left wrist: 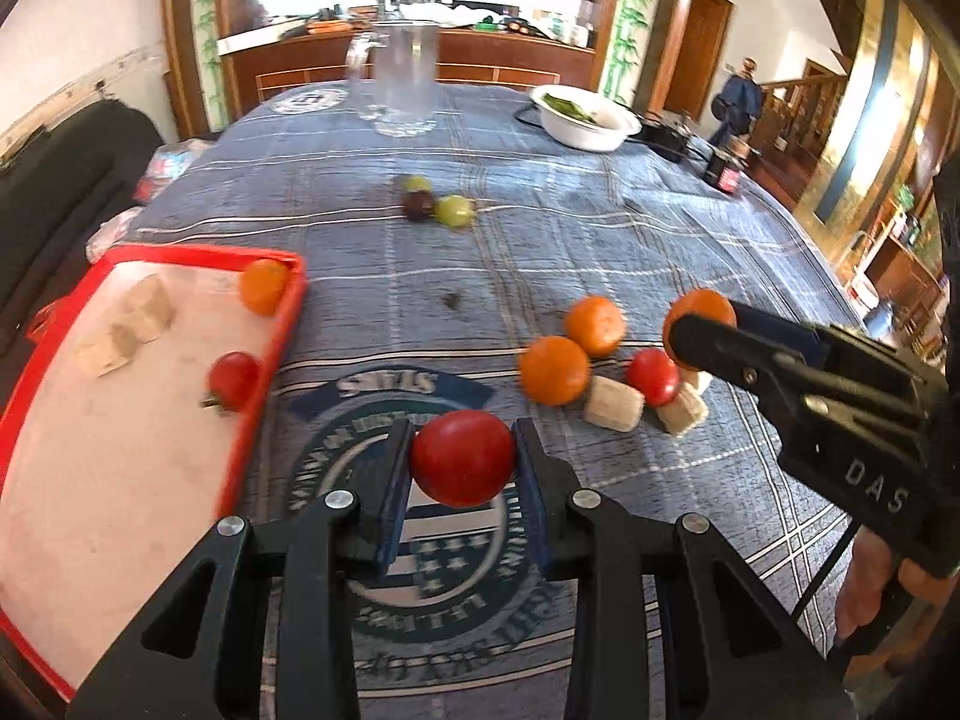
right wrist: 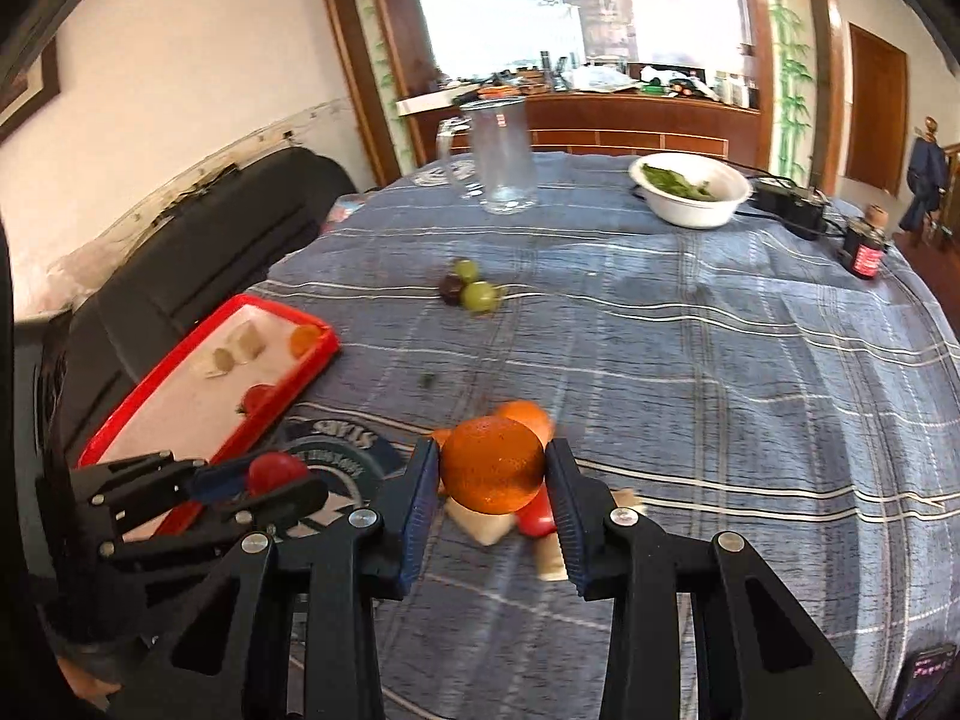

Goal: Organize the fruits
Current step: 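Grasp an orange with the right gripper while the left grasps a red tomato, then carry the orange in the right gripper while the left carries the tomato over the tray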

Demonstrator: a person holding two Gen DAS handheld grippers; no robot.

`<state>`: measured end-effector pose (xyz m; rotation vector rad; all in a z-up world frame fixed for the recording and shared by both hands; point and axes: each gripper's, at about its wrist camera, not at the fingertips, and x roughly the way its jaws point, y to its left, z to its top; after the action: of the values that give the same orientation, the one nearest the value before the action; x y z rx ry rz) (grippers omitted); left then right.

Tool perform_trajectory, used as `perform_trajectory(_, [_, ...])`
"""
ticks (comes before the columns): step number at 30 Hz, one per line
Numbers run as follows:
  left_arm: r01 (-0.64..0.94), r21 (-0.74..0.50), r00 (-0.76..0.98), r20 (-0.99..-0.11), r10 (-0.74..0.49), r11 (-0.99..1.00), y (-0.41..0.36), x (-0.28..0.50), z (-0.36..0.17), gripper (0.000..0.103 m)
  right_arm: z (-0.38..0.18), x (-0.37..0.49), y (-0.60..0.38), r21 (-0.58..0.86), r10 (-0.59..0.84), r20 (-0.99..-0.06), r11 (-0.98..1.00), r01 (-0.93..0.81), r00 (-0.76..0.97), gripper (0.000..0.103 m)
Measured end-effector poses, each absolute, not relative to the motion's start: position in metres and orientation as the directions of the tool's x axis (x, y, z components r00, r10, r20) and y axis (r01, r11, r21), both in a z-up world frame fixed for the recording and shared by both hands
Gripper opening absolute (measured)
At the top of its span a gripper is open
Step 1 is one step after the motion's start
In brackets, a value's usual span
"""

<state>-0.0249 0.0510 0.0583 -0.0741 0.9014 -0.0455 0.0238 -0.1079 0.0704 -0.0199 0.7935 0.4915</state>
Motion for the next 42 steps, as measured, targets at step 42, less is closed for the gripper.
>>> perform_trajectory(42, [-0.290,-0.150,0.632,-0.772,0.071,0.945,0.210,-0.040,0.060,0.030,0.068,0.054,0.072,0.274,0.623,-0.719,0.662,-0.698,0.309,0.037])
